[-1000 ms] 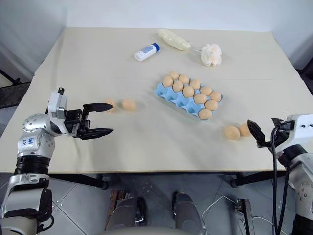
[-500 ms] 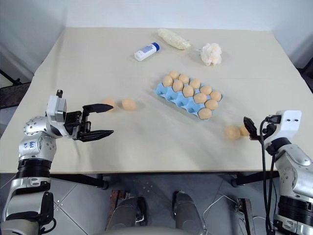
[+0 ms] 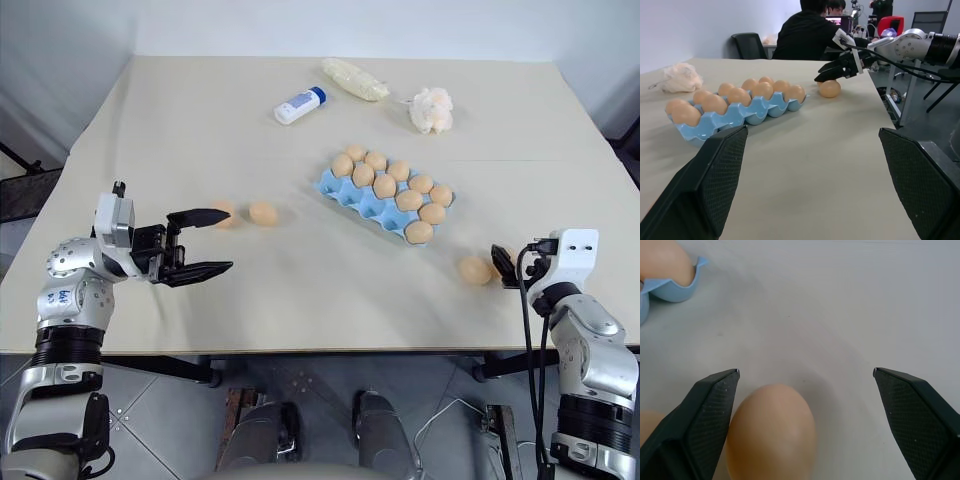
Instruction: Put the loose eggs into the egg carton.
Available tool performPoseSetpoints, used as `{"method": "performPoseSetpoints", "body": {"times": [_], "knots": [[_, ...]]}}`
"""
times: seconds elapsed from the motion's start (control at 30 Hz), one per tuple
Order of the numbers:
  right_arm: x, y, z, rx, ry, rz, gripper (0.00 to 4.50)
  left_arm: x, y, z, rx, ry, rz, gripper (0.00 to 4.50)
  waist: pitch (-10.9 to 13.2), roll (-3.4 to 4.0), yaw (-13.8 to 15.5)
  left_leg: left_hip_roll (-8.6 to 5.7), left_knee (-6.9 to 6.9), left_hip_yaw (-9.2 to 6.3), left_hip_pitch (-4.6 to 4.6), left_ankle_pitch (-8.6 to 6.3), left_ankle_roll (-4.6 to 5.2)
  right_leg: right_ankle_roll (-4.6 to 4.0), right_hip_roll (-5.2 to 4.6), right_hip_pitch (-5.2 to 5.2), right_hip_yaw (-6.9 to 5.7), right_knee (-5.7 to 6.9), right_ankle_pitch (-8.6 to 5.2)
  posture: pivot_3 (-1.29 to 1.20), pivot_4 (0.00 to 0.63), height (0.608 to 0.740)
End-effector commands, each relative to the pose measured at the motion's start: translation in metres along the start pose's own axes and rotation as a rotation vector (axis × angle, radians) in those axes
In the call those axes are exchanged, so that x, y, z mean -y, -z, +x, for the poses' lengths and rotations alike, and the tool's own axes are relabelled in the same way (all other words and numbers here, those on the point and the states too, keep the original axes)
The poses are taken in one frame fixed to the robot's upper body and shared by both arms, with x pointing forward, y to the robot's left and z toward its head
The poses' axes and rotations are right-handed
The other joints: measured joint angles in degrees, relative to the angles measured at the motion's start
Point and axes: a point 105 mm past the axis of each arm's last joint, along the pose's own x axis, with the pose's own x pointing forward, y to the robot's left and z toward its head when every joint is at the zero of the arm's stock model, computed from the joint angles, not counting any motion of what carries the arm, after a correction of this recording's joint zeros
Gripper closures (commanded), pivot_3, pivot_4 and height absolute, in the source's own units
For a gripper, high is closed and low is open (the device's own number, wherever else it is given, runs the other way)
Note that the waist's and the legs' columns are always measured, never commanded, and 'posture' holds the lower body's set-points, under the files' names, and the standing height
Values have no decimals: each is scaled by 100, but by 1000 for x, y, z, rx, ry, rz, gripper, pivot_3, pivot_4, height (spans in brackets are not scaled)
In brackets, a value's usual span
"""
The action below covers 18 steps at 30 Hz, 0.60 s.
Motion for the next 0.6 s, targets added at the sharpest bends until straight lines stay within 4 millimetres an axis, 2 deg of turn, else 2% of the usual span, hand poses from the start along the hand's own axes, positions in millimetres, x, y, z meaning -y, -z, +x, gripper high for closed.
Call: {"method": "performPoseSetpoints", "body": {"times": [0.03,0.33,0.57,0.6], "knots": [[-5,-8,0,31,-11,-22,0,-1,-10,2,26,-1,45,37,0,0,-2,0,0,0,0,0,0,0,0,0,0,0,0,0,150,740],[-4,-5,1,14,6,-24,0,-2,-10,2,23,-16,47,37,1,1,1,-1,-1,0,0,0,0,0,-1,0,0,-1,0,0,150,740],[-5,5,0,-31,5,-22,0,-4,-10,2,23,-24,53,37,1,1,1,0,-1,0,0,0,0,0,-1,0,0,-1,0,0,150,740],[-6,7,-1,-36,3,-20,381,-4,-10,2,23,-25,54,0,1,1,3,0,-1,0,0,0,0,0,-1,0,0,-1,0,0,150,740]]}}
